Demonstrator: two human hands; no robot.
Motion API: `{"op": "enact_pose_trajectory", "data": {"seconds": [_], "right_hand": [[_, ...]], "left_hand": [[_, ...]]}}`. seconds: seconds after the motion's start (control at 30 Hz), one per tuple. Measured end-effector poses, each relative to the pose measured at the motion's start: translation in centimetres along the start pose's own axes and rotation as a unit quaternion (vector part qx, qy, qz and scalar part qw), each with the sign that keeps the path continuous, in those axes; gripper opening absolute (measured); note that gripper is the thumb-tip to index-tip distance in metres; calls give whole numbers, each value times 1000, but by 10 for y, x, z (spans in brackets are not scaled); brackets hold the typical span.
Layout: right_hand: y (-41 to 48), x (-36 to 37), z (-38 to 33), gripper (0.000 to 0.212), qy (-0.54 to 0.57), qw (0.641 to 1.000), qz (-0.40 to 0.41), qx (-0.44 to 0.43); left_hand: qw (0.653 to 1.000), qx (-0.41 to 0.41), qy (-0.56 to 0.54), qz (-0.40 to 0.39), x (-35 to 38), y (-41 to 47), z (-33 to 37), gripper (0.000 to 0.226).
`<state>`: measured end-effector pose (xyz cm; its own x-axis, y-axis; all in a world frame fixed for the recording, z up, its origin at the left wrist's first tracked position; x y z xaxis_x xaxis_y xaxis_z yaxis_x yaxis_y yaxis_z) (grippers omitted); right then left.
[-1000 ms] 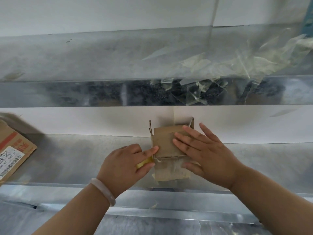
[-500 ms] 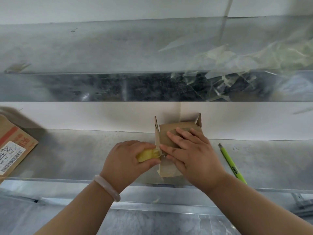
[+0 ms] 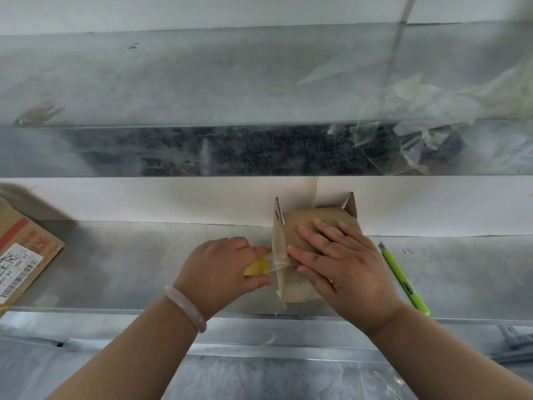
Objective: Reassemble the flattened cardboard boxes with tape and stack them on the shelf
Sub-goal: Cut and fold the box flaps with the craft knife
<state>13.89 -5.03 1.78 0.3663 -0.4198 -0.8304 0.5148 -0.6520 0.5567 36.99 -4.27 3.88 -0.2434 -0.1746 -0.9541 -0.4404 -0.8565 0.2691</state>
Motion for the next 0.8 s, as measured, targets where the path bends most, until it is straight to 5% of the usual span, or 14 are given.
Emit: {"op": "enact_pose_trajectory", "data": {"seconds": [0.3,0.53,0.8], "right_hand": [[-2,-1,-1,29,0,1000,0,-1],[-1,0,0,29,3,1000,0,2],[0,0,1,29,-11,1000,0,-13]], "left_hand": [[988,-43,22,-147,-1,2,0,51],[961,-75,-261,-49,-2,-12,-13,66],[955,-41,-293,37,9,-16,-18,28]]}}
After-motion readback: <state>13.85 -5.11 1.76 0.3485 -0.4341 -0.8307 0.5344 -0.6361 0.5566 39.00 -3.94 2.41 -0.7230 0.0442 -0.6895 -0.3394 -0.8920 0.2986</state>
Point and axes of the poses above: each hand's wrist, its own y-axis towards the middle knuckle, its own x-axis out of the palm, z = x × y, the point moved 1 cm from there along y, towards the middle knuckle, and after that the axes turned 7 degrees about -y, right-handed, at the moved point
